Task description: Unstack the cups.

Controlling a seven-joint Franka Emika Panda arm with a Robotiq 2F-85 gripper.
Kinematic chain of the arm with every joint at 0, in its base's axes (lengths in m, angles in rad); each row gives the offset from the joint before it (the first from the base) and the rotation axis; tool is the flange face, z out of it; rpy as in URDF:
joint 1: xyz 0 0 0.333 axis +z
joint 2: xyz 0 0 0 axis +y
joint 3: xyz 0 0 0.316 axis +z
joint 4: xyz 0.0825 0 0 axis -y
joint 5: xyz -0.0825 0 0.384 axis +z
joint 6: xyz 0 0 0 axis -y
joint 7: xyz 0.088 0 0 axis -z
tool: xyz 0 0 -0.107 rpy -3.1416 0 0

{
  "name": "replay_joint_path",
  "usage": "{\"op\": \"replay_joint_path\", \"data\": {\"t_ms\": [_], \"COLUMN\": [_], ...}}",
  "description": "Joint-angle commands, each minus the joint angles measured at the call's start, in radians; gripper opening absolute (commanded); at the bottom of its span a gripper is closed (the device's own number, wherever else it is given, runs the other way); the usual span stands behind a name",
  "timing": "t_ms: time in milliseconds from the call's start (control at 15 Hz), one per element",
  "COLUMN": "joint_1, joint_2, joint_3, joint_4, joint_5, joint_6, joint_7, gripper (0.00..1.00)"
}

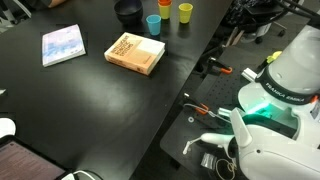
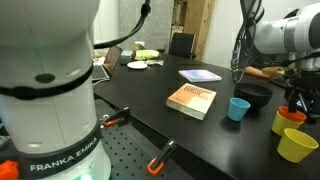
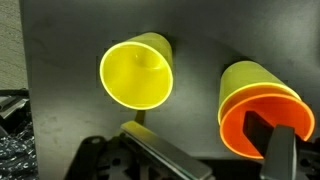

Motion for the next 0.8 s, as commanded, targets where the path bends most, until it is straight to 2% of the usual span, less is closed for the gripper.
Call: {"op": "replay_joint_path", "data": {"t_ms": [0, 67, 133, 200, 333, 400, 600, 733], "joint_1": [-0.025, -0.027, -0.029, -0.029, -0.029, -0.030, -0.032, -0.031], "joint_2": [0.062, 0.072, 0.080, 0.087, 0.096, 0.101, 0.108, 0.110], "joint_3": [0.016, 0.017, 0.018, 0.018, 0.019, 0.019, 0.022, 0.023], "joint_4": [0.103, 0.118, 0.129, 0.141, 0.156, 0.162, 0.169, 0.170], "joint_5": [0.029, 0.031, 0.033, 0.034, 0.035, 0.035, 0.038, 0.041], "joint_6": [-0.045, -0.048, -0.049, -0.052, -0.053, -0.054, -0.052, -0.050], "joint_7": [-0.002, -0.004, -0.005, -0.006, -0.007, -0.007, -0.008, -0.008], "gripper": [1.00, 1.00, 0.95, 0.74, 0.70, 0.64, 0.37, 0.24]}}
